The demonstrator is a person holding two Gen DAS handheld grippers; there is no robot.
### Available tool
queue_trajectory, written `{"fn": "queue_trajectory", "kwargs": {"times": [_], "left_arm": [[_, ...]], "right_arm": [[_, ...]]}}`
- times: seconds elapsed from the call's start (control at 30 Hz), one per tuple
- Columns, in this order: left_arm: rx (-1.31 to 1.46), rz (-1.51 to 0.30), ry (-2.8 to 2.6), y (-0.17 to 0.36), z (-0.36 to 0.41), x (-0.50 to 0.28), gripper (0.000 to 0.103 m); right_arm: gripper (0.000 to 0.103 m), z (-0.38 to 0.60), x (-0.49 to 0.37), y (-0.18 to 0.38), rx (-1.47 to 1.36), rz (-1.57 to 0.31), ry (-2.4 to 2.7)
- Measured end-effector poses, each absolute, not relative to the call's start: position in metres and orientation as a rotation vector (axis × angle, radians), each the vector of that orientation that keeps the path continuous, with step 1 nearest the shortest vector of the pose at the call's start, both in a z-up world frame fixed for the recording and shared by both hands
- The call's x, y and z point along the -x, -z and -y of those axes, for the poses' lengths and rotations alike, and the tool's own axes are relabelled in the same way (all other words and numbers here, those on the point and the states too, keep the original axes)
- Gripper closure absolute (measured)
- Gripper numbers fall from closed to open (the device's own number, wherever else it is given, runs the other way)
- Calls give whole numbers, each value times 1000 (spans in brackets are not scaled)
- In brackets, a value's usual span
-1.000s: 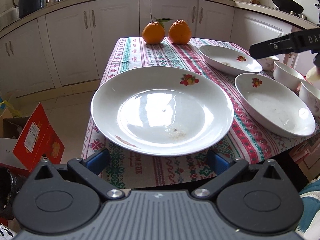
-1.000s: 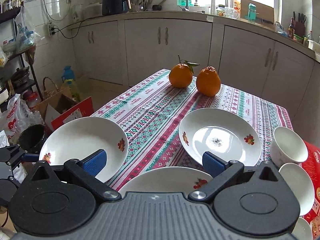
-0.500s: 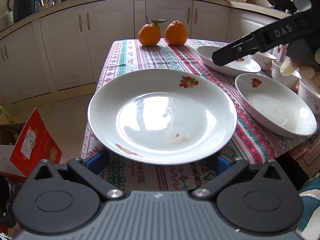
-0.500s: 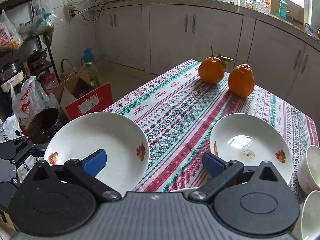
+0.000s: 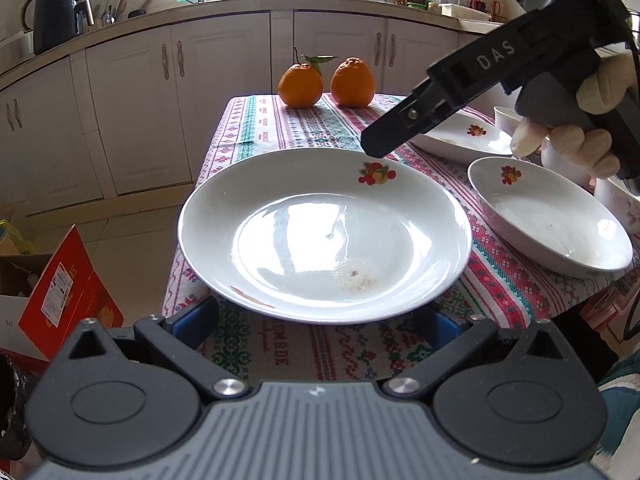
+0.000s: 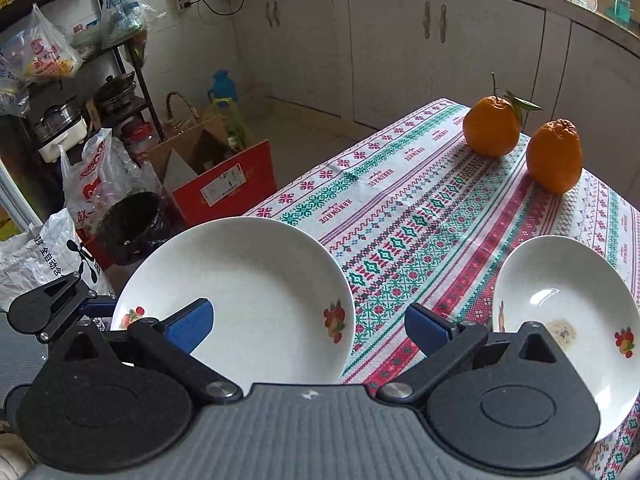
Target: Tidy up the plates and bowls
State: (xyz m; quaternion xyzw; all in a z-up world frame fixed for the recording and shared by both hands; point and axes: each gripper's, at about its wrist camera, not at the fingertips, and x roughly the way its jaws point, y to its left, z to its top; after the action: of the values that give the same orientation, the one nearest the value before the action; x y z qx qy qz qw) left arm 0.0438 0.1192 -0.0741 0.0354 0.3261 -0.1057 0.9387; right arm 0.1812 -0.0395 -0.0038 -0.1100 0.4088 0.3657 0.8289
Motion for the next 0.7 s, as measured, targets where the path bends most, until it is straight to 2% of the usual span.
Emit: {"fn": "queue_trajectory", "kwargs": {"times": [0.63, 0.7], "left_arm": [[-83, -664, 261, 75, -123, -46, 1], [-87, -665, 267, 75, -123, -47, 1]], "right_arm": [[0, 5, -230, 38, 274, -1006, -971], [2, 2, -232, 39, 264, -1014, -999]]}}
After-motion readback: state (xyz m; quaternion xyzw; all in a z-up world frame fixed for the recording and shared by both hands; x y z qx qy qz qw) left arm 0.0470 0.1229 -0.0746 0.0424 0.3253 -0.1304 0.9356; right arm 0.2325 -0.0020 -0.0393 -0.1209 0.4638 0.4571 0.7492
